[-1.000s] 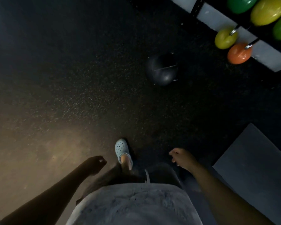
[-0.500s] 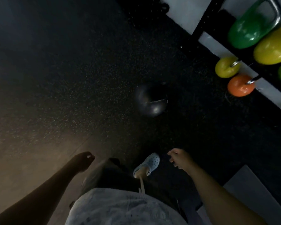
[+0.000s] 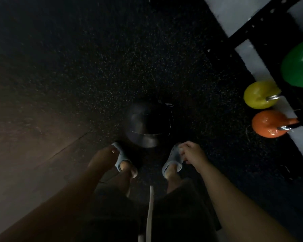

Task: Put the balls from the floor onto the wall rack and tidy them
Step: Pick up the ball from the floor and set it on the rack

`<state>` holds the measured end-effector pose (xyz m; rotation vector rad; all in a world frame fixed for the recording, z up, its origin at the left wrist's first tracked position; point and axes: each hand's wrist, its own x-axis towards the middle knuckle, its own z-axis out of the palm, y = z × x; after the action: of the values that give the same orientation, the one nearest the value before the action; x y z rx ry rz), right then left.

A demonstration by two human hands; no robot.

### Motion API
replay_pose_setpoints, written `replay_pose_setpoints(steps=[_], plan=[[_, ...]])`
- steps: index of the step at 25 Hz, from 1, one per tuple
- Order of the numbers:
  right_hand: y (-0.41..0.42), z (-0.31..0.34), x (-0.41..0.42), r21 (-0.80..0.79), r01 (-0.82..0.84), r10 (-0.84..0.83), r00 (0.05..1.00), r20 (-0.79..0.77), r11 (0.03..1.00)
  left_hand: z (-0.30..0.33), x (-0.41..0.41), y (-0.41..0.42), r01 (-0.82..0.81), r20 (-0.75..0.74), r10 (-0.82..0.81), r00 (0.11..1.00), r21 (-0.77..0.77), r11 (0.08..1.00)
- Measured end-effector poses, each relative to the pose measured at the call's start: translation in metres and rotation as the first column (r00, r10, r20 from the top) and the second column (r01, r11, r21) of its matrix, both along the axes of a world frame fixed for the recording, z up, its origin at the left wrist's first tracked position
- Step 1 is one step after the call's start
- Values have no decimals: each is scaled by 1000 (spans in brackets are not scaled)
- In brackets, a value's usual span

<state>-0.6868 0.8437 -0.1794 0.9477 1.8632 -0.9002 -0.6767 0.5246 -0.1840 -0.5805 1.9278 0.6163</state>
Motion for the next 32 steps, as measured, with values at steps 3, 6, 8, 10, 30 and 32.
replay_pose_setpoints(steps=[3, 6, 8, 10, 30, 32], plan=[[12, -92, -45, 0, -42, 42, 999, 10, 999, -79, -27, 31, -193, 7, 194, 981, -48, 980], [22, -191, -83, 33, 41, -41, 999, 14, 999, -173, -57, 54, -562, -18, 562, 827, -57, 825], [19, -241, -102, 38, 136, -138, 988, 67, 990, -222, -70, 58, -751, -66, 748, 660, -37, 659], [12, -271, -112, 2, 285, -283, 952, 119, 959, -256, -75, 59, -883, -66, 882, 466, 20, 469], [88, 159, -229, -497, 626, -799, 489, -350, 601, 163, -272, 146, -677, -18, 904, 426, 658, 332], [110, 246, -233, -506, 552, -746, 433, -506, 663, 253, -291, 168, -570, -51, 865, 499, 733, 372]])
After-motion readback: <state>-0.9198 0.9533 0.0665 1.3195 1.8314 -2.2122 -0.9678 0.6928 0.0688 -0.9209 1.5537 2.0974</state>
